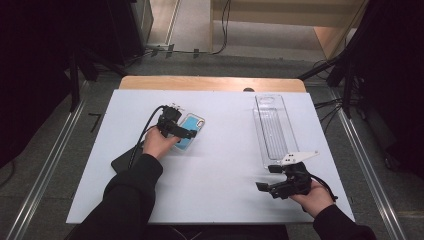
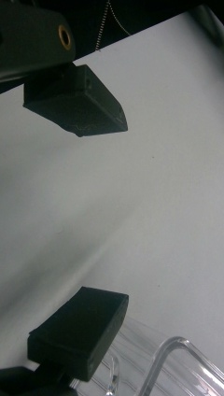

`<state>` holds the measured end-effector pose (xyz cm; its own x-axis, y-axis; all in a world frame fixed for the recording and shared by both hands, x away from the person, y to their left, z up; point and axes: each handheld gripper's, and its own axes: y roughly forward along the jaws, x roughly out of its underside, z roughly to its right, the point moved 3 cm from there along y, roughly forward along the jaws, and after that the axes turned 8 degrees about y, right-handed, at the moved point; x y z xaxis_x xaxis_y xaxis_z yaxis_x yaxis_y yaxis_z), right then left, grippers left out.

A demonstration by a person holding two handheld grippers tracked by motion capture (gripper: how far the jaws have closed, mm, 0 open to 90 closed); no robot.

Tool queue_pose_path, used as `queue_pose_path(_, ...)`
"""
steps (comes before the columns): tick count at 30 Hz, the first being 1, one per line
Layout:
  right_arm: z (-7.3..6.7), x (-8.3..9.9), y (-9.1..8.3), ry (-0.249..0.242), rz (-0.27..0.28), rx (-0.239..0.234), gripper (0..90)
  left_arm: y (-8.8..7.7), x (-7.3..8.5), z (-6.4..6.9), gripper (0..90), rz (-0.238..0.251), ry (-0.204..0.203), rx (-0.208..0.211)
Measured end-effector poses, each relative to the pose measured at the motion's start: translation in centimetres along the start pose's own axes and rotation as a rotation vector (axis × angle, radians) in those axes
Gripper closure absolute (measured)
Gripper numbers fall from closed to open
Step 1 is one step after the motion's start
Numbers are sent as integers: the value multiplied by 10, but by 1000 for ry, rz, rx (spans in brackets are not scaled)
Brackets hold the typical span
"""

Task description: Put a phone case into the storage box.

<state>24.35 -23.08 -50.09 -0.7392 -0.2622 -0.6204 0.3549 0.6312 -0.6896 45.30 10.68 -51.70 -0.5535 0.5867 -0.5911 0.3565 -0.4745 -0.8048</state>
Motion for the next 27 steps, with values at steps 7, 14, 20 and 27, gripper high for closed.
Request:
queue_pose_path(7, 0, 0, 0, -3, 0, -1, 142, 4, 1, 3, 10, -18, 35, -24)
queue_pose_path(14, 0, 0, 0, -3, -1, 0, 142, 9, 2, 10, 11, -53, 98, -97)
queue_pose_path(20, 0, 0, 0, -6, -2, 0, 142, 10, 2, 13, 11, -53, 113, -119)
queue_pose_path(27, 0, 0, 0, -7, -1, 0, 142, 10, 5, 13, 15, -31, 110, -126)
